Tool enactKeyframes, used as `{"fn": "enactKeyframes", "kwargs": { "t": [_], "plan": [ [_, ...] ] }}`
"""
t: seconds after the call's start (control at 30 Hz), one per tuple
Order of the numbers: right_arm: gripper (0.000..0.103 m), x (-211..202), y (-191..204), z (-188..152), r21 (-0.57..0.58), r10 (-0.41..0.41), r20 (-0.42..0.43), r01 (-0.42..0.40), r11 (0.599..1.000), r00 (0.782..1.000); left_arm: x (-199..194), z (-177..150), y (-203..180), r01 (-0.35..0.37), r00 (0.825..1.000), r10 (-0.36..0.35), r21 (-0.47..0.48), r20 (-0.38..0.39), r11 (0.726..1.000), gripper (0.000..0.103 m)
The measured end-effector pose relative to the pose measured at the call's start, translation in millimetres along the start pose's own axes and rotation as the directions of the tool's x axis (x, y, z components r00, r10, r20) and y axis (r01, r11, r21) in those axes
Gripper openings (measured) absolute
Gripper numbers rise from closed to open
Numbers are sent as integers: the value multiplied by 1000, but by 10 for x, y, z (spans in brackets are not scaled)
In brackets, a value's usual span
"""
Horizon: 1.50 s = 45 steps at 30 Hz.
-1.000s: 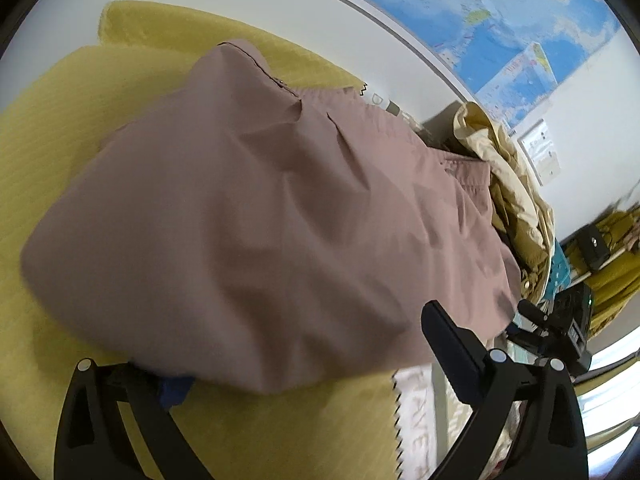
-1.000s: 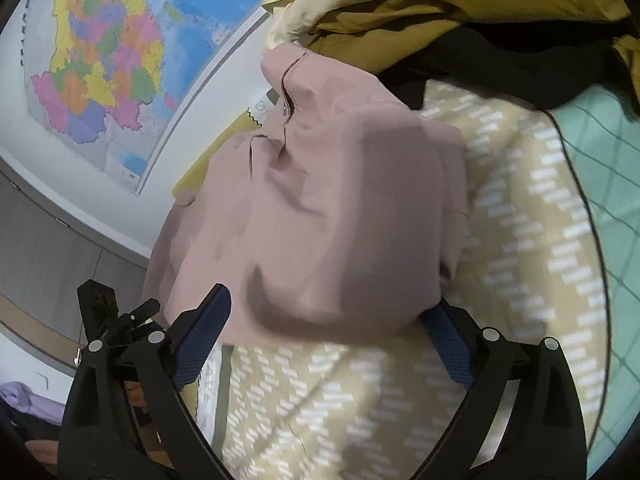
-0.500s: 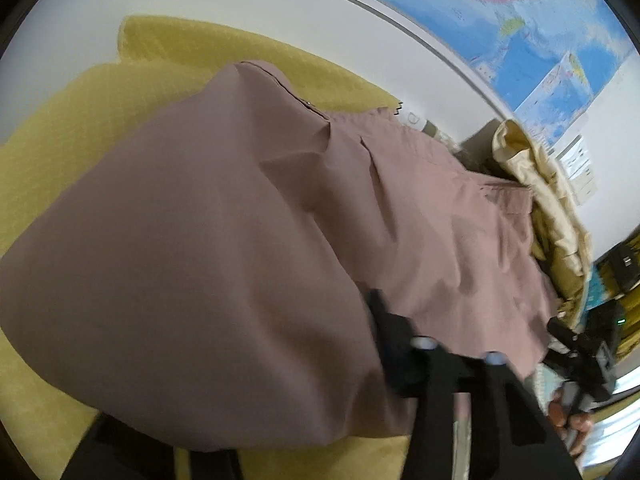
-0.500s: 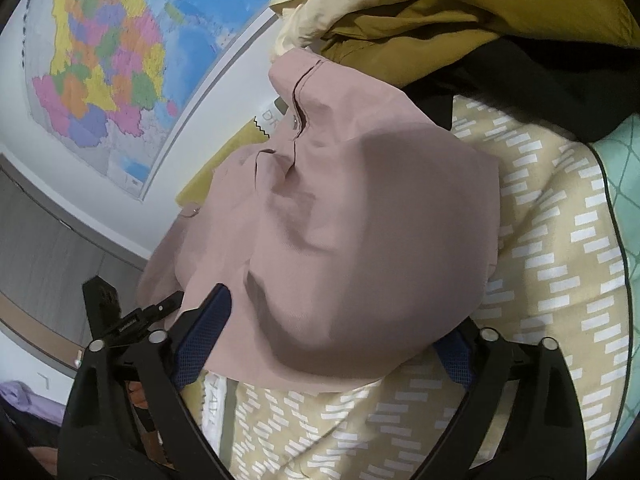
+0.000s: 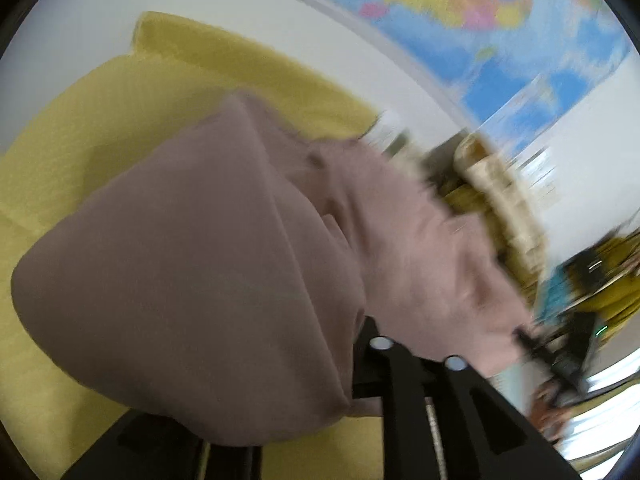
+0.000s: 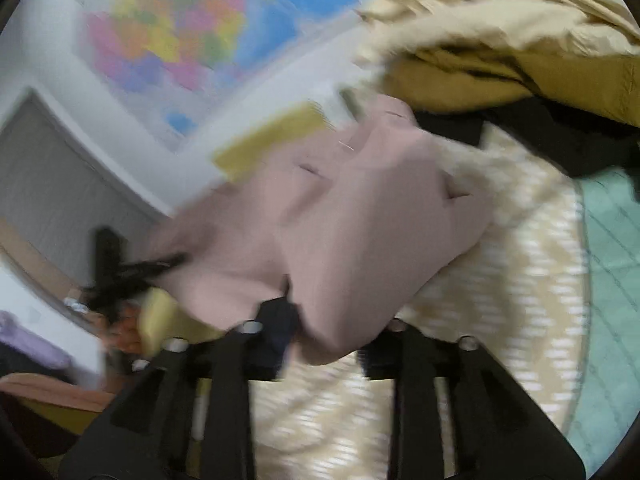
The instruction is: Fold large clothes
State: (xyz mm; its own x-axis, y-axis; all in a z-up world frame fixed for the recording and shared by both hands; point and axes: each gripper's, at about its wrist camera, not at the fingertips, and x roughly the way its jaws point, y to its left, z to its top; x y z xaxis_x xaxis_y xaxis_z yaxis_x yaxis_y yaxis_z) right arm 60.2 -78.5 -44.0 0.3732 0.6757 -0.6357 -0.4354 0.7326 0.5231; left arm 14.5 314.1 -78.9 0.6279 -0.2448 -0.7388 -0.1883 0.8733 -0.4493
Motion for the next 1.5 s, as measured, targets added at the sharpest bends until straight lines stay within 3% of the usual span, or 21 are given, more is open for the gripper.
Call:
{"fn": "enactKeyframes", "kwargs": {
  "t": [0.03,0.1,0.13,0.2,0.27,0.37,0.4,0.5,0.63,0.7,0.8,0.87,0.93,1.0,1.13,1.23,1.27,1.33,1.37,1.47,1.5],
  "plan": [
    [50,63,-70,4,21,-44,-29,45,999,999,65,-11,2,-61,998,61,16,-21,998,42],
    [59,93,-159,15,44,-70,-63,72,996,996,90,-37,72,-111,993,112,24,-28,993,47],
    [61,27,-182,26,45,-104,-45,106,993,994,-4,-45,80,-115,993,115,37,-2,993,51],
    [89,-148,-195,51,37,-180,8,180,983,984,-185,-44,69,-138,990,134,76,50,988,62],
    [89,-354,-165,105,25,-268,90,267,963,959,-388,-20,66,-156,982,144,102,121,982,69],
    [89,-389,-37,192,-43,-247,135,255,966,960,-781,88,15,-293,914,238,128,328,947,90],
    [88,-329,47,224,-82,-244,138,256,963,960,-836,127,0,-302,905,238,137,353,943,91],
    [81,132,366,354,-218,-214,82,227,949,973,-633,303,-147,-290,934,217,248,285,924,91],
    [72,706,564,447,-299,-203,-8,191,935,979,4,461,-298,-402,915,350,358,202,843,91],
    [40,937,575,482,-335,-276,-23,253,908,961,277,547,-237,-419,908,392,361,148,833,90],
    [2,1084,542,570,-334,-276,-36,249,909,960,488,688,-151,-357,933,351,328,77,875,64],
    [2,1017,561,629,-346,-282,-9,262,901,959,500,775,-157,-351,936,340,327,91,878,29],
    [2,875,638,735,-341,-263,53,265,902,963,489,905,-201,-318,948,303,298,97,900,9],
    [2,692,722,876,-322,-257,136,288,902,957,381,1062,-245,-274,961,249,266,124,924,4],
    [2,617,797,1076,-296,-270,247,338,893,931,209,1218,-369,-260,951,202,255,233,931,5],
    [4,1012,586,1055,-293,-325,115,345,892,939,424,1253,-261,-321,940,277,244,199,915,17],
    [6,1131,483,1017,-280,-343,69,348,895,937,588,1261,-146,-309,950,285,235,131,921,20],
    [14,1243,413,951,-294,-351,21,341,893,936,707,1232,-13,-304,953,293,213,80,929,30],
    [22,1230,395,931,-288,-349,15,338,896,937,699,1229,6,-311,950,299,208,87,927,39],
    [51,962,411,896,-259,-298,62,304,917,952,516,1189,-5,-315,946,289,204,149,927,45],
    [53,859,419,895,-254,-302,86,314,915,949,435,1178,-23,-309,946,277,208,169,928,49]
  ]
}}
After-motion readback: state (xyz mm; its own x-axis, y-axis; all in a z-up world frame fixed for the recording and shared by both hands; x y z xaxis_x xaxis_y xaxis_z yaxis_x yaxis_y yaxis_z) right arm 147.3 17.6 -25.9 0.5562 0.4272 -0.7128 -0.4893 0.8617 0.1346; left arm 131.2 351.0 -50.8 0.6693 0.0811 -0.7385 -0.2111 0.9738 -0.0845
